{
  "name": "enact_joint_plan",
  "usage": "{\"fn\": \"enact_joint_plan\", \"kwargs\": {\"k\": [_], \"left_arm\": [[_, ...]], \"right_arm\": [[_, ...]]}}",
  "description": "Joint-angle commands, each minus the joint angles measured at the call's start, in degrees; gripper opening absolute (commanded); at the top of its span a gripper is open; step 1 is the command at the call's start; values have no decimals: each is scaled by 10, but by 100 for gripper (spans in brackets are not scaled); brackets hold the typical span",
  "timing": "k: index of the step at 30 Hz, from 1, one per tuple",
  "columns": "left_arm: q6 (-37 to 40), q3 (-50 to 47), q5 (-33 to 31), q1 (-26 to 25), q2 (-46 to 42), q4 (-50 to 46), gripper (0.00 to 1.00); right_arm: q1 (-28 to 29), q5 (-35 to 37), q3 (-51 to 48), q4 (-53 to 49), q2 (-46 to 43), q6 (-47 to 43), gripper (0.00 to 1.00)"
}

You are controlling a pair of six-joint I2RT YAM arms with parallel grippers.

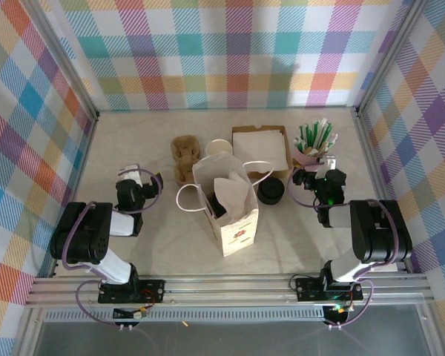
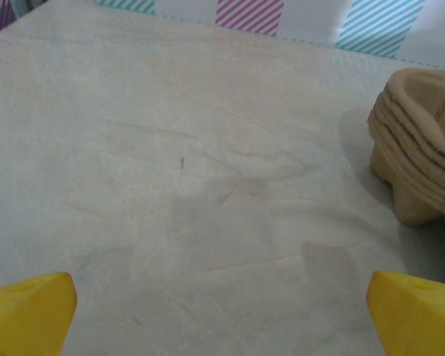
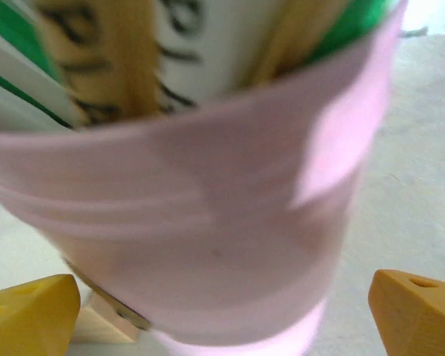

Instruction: Pack the takeout coffee

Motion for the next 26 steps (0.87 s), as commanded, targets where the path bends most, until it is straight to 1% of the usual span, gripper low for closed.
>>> {"fn": "enact_joint_plan", "kwargs": {"k": [1, 4, 10, 12, 26], "left_arm": [[15, 17, -44, -11, 1, -11, 100], [17, 22, -62, -19, 2, -21, 100], [21, 26, -73, -24, 4, -26, 100], [25, 37, -70, -27, 5, -46, 100], [29, 34, -77, -31, 4, -40, 100]], "right_arm": [[-1, 39, 0, -20, -8, -9, 99], [0, 39, 0, -20, -8, -9, 99], [0, 39, 0, -19, -8, -8, 99], [0, 39, 0, -19, -8, -8, 99], [0, 40, 0, -19, -8, -8, 99]]}}
